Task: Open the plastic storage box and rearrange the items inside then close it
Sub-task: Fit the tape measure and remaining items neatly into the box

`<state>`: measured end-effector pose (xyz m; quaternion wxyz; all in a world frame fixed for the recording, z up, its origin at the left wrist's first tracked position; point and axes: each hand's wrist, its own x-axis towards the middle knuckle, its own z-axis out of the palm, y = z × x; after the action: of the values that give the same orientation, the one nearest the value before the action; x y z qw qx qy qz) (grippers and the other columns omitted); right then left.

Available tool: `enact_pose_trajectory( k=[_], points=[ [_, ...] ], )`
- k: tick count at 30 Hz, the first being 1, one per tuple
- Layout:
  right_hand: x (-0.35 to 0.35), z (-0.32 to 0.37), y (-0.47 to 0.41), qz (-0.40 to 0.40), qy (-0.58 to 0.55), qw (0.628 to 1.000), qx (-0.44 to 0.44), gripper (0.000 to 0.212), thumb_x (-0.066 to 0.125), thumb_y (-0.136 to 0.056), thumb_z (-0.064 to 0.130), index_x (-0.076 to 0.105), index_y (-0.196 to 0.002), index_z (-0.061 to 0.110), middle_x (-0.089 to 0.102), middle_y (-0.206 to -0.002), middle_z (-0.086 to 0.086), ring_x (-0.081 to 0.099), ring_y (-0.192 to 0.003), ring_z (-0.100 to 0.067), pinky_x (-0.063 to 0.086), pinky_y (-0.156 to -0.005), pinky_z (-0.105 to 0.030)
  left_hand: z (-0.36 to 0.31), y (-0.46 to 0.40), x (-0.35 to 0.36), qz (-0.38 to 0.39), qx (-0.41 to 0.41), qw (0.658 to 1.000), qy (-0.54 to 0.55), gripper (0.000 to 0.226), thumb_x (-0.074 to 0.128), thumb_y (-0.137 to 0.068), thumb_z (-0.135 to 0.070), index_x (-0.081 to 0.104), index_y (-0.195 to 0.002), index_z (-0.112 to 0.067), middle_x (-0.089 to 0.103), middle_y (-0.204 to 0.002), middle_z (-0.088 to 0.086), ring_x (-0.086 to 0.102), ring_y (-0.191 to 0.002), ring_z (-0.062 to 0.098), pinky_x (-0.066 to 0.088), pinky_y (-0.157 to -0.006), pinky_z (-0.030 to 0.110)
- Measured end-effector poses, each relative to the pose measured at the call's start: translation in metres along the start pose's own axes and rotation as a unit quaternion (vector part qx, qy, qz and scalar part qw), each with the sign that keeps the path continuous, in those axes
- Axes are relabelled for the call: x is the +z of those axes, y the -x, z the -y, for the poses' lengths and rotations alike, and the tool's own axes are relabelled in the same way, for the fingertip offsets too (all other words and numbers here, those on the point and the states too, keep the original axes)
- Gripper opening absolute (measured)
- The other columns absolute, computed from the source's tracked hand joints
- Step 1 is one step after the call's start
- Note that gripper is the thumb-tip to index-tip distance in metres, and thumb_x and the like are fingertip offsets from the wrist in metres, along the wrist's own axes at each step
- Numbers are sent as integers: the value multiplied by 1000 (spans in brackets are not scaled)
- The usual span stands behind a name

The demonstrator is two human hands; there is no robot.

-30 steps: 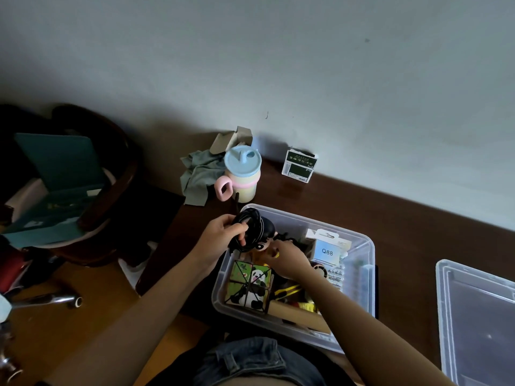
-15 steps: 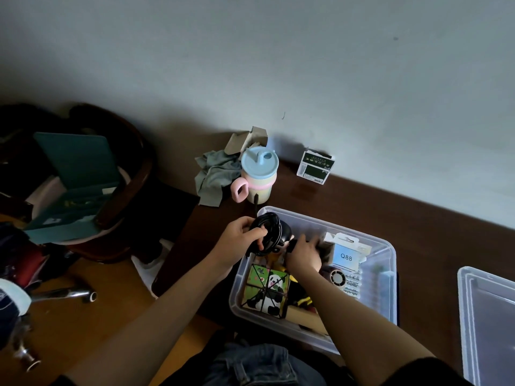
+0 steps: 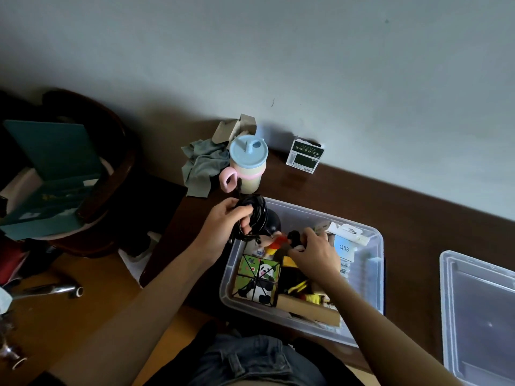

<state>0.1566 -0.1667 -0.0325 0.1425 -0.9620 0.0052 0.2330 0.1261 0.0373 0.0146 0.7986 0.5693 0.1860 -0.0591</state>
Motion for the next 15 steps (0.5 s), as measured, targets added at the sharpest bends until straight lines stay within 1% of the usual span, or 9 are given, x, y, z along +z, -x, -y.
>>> enact_pose_trajectory(
  k=[2,4,6,8,10,12,13,15],
  points=[
    [-8,-7,11,19,-41,999,-24,15,55,-76,29,42,-81,22,49,-91,-3,49,-66,-19,41,-53,-28,1,0,0,-9,-2,1000,11,26,52,-93,-7,45,-69,-13,43,-52,-2,41,-48,13,34,-59,30],
    [-14,-10,20,69,-123,989,-51,14,56,-76,25,43,-78,19,50,-79,-4,45,-62,-18,38,-54,-30,4,0,3,-15,-1,1000,-2,24,52,-93,-6,45,-71,-11,41,-50,-3,40,-44,12,33,-59,31],
    [-20,-13,31,120,-156,977,-80,16,58,-78,23,42,-75,20,47,-71,-1,41,-58,-14,35,-53,-26,7,0,6,-13,5,999,-37,21,54,-93,-5,46,-73,-10,42,-48,-4,40,-43,11,36,-58,29],
    [-28,-24,39,131,-120,979,-98,12,57,-78,24,47,-80,18,46,-68,1,39,-57,-11,33,-54,-25,9,0,12,-8,16,997,-76,21,54,-92,-2,45,-74,-9,43,-47,-6,42,-42,10,38,-55,28],
    [-39,-40,44,141,-60,983,-97,18,54,-78,26,53,-93,16,54,-72,0,44,-59,-12,36,-56,-27,11,-2,16,-10,24,994,-103,23,52,-91,4,43,-73,-7,45,-46,-7,43,-42,9,39,-56,30],
    [-50,-54,49,172,1,982,-82,17,53,-80,28,52,-94,20,57,-75,3,50,-61,-12,41,-58,-27,13,-3,18,-13,27,992,-120,26,49,-89,10,43,-70,-7,47,-46,-6,44,-43,9,40,-59,35],
    [-54,-58,51,186,22,979,-77,15,52,-81,28,51,-95,21,59,-78,3,54,-65,-14,43,-60,-27,14,-4,19,-11,25,992,-126,27,47,-87,11,43,-68,-7,47,-46,-5,45,-43,9,40,-61,37],
    [-56,-60,54,205,93,971,-83,21,52,-84,28,54,-103,20,65,-93,1,61,-82,-19,48,-70,-28,14,-4,20,-3,16,990,-140,27,47,-87,11,45,-67,-7,46,-46,-6,45,-43,9,42,-63,38]
  ],
)
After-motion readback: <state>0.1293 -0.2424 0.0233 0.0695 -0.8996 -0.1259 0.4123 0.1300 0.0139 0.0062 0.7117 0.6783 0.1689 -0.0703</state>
